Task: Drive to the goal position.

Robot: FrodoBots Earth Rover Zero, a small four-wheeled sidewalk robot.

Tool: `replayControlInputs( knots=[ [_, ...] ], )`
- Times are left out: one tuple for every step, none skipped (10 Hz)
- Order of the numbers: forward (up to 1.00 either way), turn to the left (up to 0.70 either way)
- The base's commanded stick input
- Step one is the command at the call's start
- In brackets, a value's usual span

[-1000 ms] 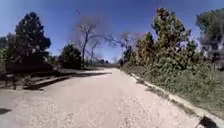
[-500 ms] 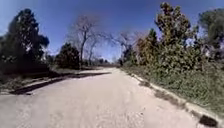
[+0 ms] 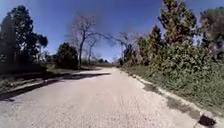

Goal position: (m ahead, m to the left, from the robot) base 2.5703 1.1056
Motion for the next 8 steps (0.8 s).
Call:
replayControlInputs(
  knots=[
    [1.00,0.00],
    [1.00,0.00],
    [1.00,0.00],
    [1.00,0.00],
    [1.00,0.00],
    [1.00,0.00],
    [1.00,0.00],
    [1.00,0.00]
  ],
)
